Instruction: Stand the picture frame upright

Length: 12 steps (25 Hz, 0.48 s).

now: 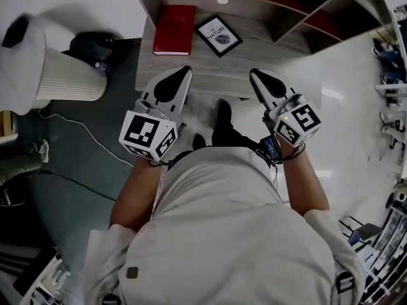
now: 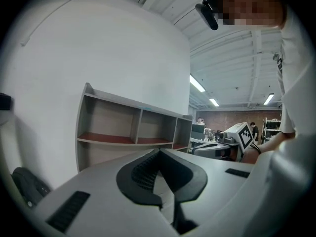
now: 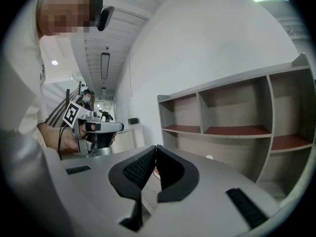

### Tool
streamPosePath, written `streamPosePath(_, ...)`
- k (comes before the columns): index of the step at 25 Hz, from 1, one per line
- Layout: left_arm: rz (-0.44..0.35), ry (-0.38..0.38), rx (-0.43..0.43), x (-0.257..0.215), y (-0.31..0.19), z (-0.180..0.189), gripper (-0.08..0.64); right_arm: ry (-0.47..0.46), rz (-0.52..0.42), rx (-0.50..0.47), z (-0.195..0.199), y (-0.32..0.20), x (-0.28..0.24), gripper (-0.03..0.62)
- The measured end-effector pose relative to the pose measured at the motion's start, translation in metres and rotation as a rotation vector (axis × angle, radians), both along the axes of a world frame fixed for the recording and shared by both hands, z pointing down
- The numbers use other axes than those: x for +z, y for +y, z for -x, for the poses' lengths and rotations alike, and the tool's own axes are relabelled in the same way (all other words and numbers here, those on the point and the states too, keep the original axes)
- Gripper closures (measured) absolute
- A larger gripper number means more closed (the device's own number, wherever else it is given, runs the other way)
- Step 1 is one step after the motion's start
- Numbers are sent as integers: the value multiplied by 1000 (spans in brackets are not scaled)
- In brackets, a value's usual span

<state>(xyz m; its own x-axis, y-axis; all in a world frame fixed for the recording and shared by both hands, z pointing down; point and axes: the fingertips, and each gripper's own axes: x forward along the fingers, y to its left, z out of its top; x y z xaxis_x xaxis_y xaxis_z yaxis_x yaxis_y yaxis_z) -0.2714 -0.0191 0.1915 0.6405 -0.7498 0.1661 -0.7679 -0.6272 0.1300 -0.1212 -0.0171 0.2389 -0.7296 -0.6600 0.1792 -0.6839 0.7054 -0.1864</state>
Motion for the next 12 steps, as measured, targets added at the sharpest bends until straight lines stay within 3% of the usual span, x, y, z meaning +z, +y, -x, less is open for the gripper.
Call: streamPosePath(12, 119, 8, -79, 51, -77, -32, 543, 28, 117, -109, -31, -86, 56, 575)
